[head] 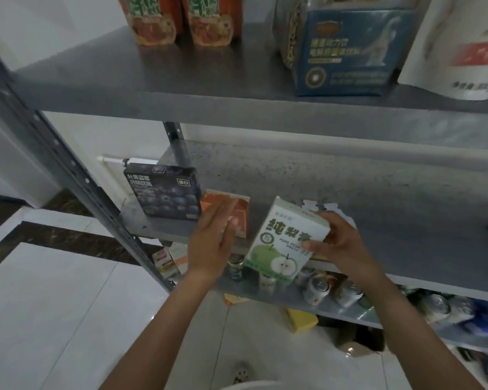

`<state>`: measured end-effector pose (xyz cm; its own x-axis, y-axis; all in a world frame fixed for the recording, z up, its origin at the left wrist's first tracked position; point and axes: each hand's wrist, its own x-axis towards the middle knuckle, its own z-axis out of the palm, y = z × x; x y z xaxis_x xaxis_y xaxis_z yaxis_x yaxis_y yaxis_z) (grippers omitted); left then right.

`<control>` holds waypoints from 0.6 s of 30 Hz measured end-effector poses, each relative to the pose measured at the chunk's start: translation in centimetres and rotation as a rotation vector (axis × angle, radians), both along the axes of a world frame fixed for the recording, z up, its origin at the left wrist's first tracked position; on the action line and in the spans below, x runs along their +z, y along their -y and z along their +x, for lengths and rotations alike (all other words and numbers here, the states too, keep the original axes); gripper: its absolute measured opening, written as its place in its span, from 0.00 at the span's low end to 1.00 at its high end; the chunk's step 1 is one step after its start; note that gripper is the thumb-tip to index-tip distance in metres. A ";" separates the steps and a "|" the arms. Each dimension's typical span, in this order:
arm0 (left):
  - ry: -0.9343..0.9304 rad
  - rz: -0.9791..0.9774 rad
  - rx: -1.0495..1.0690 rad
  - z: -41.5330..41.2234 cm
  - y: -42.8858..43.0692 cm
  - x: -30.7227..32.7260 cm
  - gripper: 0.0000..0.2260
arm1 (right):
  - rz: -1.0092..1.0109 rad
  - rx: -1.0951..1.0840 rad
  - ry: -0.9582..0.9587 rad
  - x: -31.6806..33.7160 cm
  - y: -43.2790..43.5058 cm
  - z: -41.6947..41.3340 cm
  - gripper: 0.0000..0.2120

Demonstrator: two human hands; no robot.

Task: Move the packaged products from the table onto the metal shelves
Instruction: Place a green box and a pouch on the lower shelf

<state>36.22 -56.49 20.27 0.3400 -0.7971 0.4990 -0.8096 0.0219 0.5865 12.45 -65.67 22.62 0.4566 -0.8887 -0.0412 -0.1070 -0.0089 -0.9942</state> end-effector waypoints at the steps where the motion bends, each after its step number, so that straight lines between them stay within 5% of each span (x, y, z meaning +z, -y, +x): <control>1: 0.118 0.014 0.033 1.6 0.1 -0.8 0.20 | -0.008 -0.078 0.021 0.3 0.3 0.1 0.21; 4: 0.332 0.169 -0.022 4.8 0.0 -2.9 0.29 | -0.059 -0.301 -0.008 0.6 1.7 0.9 0.20; 8: 0.326 0.280 -0.053 5.3 -0.3 -3.7 0.43 | -0.257 -0.474 -0.298 -0.2 3.7 2.8 0.22; 18: 0.299 0.276 -0.058 5.8 -0.3 -3.6 0.38 | -0.368 -0.180 -0.462 0.0 6.4 11.6 0.23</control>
<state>42.05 -56.14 16.71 0.1629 -0.9285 0.3336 -0.9473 -0.0526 0.3160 24.06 -72.02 22.63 0.3064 -0.9436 0.1253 -0.5574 -0.2846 -0.7799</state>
